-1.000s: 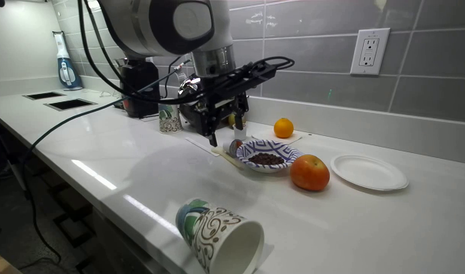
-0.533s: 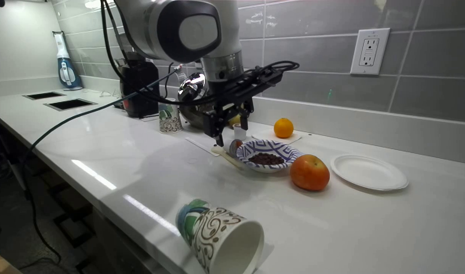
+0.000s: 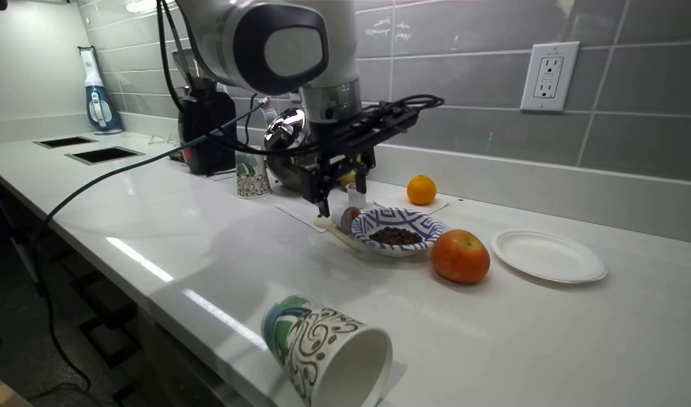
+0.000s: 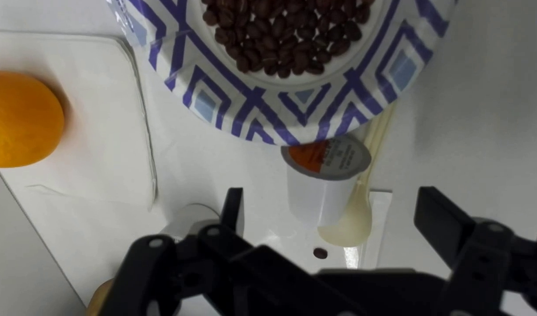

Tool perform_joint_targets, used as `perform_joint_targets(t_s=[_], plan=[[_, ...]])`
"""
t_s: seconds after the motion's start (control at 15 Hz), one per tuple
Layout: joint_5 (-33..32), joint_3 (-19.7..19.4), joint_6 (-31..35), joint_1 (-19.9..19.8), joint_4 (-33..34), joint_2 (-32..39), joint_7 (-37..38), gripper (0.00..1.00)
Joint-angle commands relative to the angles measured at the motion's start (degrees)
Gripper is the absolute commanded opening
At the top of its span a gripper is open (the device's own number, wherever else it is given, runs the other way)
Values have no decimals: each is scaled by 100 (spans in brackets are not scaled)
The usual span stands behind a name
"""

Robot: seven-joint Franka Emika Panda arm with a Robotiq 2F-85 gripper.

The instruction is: Place the coffee pod upright

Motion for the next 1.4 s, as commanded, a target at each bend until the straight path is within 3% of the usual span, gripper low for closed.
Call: perform_joint_targets(t_s=[0.0,0.53,0.8,1.0,1.07,1.13,1.27,1.33], plan=[[320,105,13,-56,231,231,-274,100],[680,172,-102,-184,661,751,-554,98],[592,177,-194,-180,749,907,-494,61],[514,154,-241,-135,749,936,-393,39],[169,481,-224,-495,724,913,-103,37],[152,533,-253,-534,715,902,-61,33],[70,652,-238,-653,690,870,54,39],[-22,671,-196,-667,664,850,127,29]])
